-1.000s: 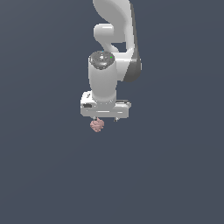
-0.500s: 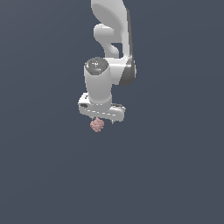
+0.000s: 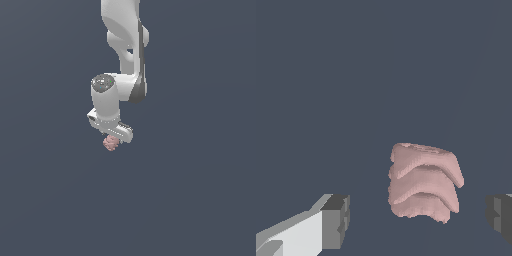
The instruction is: Pick up the object and move it to a goal position.
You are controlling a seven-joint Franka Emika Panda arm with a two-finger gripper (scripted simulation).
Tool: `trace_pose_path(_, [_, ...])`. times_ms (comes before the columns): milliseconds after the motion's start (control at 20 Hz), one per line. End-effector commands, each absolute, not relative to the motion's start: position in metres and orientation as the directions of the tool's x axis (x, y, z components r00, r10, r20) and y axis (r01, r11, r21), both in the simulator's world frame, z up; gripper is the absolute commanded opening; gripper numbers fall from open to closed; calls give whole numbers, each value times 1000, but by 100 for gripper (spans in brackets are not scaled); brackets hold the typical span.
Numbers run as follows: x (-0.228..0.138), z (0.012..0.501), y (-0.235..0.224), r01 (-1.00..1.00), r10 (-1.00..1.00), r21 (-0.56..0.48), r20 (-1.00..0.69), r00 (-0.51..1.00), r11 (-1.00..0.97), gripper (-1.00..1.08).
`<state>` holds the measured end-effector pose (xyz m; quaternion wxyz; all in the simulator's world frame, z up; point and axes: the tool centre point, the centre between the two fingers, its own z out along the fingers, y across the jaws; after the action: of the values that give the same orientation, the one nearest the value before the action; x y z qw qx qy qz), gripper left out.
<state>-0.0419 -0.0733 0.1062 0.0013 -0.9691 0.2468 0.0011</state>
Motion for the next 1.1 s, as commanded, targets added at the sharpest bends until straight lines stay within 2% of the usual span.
trace_pose_path(0, [-48, 100, -79, -526, -526, -2, -1, 851, -851, 100])
trace_pose_path(650, [-56, 87, -86, -587, -587, 0, -1, 809, -809, 100])
trace_pose_path(1050, [-58, 54, -87, -591, -591, 0, 0, 806, -806, 100])
